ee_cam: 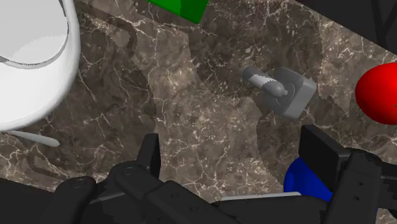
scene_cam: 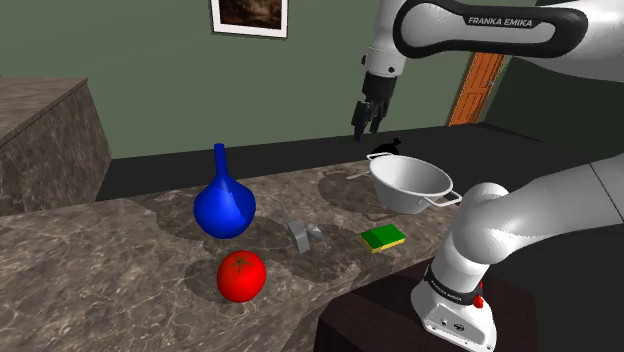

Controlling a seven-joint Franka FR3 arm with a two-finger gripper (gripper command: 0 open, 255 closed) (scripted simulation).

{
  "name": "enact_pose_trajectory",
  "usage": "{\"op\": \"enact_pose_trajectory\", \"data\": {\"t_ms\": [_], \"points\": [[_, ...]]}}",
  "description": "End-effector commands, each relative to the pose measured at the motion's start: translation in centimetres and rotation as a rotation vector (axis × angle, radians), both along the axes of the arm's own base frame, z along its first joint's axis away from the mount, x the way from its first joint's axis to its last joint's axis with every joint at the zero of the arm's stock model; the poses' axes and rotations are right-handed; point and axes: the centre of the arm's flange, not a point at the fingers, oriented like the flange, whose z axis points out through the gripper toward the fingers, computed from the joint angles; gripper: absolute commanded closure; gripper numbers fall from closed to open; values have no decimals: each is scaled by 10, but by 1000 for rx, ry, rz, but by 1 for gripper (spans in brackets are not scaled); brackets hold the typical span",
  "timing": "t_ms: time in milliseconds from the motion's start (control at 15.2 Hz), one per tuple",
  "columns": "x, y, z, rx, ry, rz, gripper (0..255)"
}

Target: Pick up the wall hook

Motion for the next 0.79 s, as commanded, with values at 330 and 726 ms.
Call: {"op": "enact_pose_trajectory", "data": {"t_ms": [330, 726], "points": [[28, 40, -53, -72, 25, 174, 0], [51, 88, -121, -157, 56, 382, 0]]}}
